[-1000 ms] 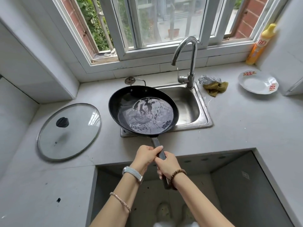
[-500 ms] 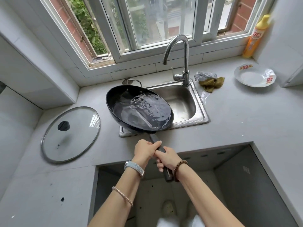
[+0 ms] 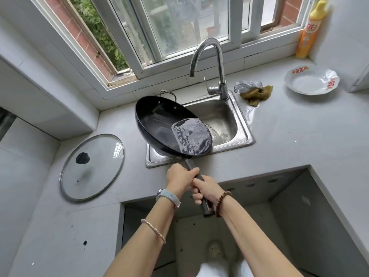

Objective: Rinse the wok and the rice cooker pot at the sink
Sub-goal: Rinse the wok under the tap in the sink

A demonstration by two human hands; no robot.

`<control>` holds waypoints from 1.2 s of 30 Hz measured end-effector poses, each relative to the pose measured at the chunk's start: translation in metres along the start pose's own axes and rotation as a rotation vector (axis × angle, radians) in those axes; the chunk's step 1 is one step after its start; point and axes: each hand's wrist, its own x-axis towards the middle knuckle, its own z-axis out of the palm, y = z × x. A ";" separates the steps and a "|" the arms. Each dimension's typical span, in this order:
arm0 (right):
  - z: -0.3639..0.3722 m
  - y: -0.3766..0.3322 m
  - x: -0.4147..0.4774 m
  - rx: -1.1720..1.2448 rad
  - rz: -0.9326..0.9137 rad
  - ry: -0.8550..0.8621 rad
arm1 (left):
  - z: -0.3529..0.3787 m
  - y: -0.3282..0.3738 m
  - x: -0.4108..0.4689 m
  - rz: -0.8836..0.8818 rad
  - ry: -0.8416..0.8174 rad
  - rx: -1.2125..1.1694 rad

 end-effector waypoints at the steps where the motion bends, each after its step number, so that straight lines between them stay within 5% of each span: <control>1: 0.000 0.000 0.000 0.010 -0.002 -0.004 | 0.000 0.001 -0.001 0.000 0.005 0.011; 26: -0.025 -0.007 -0.010 0.184 0.007 -0.135 | 0.009 0.024 -0.006 0.060 0.046 0.099; 29: -0.028 -0.008 -0.008 0.221 0.010 -0.136 | 0.014 0.026 -0.006 -0.060 -0.136 -0.294; 32: -0.027 -0.007 -0.006 0.240 0.017 -0.110 | 0.021 0.031 -0.009 -0.305 -0.496 -0.871; 36: -0.026 -0.009 -0.007 0.249 0.023 -0.092 | 0.034 0.033 -0.004 -0.350 -0.493 -1.070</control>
